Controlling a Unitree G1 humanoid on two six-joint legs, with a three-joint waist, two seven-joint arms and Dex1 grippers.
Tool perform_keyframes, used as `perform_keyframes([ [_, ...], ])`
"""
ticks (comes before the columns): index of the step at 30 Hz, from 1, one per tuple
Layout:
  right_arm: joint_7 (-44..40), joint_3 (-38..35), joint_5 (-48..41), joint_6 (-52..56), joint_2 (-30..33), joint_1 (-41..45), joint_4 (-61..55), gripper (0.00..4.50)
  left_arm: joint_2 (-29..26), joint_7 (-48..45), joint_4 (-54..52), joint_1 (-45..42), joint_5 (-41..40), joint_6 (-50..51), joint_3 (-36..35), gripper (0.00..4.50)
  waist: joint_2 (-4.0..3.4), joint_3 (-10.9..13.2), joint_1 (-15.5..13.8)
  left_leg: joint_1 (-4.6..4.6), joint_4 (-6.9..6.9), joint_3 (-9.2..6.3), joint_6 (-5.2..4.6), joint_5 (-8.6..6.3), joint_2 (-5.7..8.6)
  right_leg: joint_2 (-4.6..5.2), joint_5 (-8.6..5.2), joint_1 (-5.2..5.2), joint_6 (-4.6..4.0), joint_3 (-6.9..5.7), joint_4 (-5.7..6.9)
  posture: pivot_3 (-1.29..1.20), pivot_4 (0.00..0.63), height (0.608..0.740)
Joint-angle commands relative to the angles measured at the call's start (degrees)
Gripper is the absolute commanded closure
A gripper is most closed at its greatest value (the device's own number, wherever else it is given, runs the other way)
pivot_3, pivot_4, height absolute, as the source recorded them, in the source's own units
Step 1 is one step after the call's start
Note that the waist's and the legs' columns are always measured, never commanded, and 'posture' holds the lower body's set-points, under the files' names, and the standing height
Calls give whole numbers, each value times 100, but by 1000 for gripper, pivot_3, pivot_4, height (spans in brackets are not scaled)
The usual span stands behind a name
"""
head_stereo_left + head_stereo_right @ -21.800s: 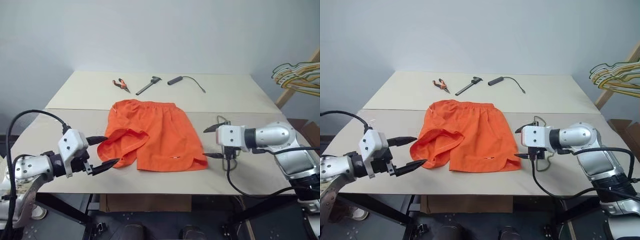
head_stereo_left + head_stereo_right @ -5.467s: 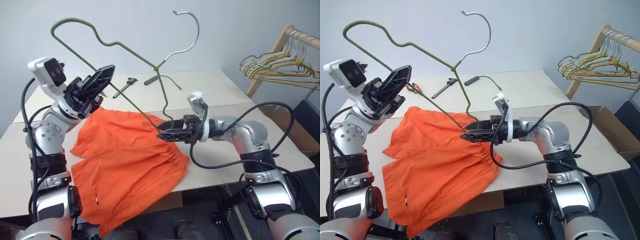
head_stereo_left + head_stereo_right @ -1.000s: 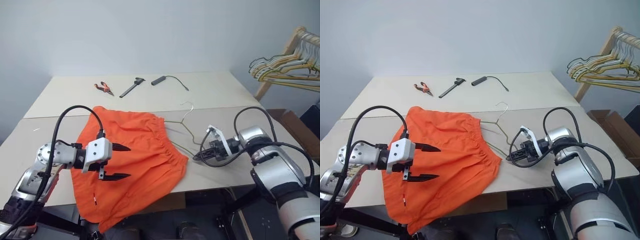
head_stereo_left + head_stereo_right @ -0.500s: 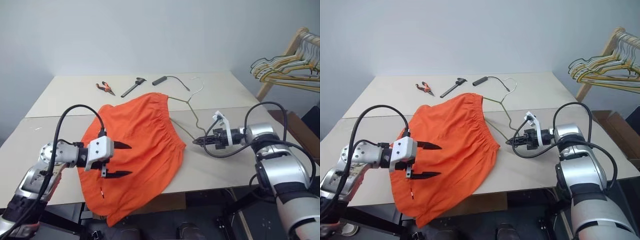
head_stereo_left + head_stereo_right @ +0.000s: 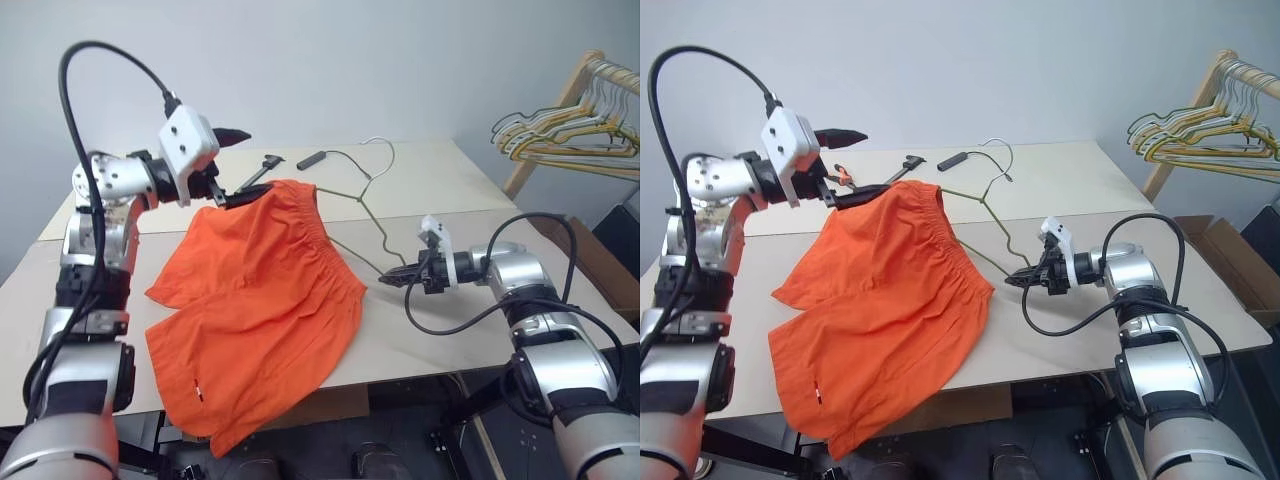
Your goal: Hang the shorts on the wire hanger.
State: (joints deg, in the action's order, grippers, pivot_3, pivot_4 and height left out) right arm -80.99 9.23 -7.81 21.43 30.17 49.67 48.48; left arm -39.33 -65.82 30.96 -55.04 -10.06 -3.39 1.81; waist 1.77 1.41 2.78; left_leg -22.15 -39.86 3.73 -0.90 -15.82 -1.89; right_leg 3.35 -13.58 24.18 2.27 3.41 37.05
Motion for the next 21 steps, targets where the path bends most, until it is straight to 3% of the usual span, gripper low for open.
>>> perform_keyframes([
  [1,76,34,98,-265,-9,-1,-448,4500,30,-807,956,-550,170,-585,222,46,0,0,25,1,-1,-1,0,0,0,-1,0,-2,0,0,1,-2,0,740],
  [9,212,294,351,-430,-14,-133,-1151,4500,362,-1961,2851,-1722,580,-692,513,46,0,0,141,-21,-7,-10,-6,-3,1,-1,-1,6,4,-6,2,-29,0,740],
  [21,279,472,504,-398,84,-256,-2018,4500,507,-2226,3585,-2066,1441,-1197,918,46,0,0,175,-20,-8,-17,-9,-5,0,-2,-2,10,6,-4,4,-43,0,740],
])
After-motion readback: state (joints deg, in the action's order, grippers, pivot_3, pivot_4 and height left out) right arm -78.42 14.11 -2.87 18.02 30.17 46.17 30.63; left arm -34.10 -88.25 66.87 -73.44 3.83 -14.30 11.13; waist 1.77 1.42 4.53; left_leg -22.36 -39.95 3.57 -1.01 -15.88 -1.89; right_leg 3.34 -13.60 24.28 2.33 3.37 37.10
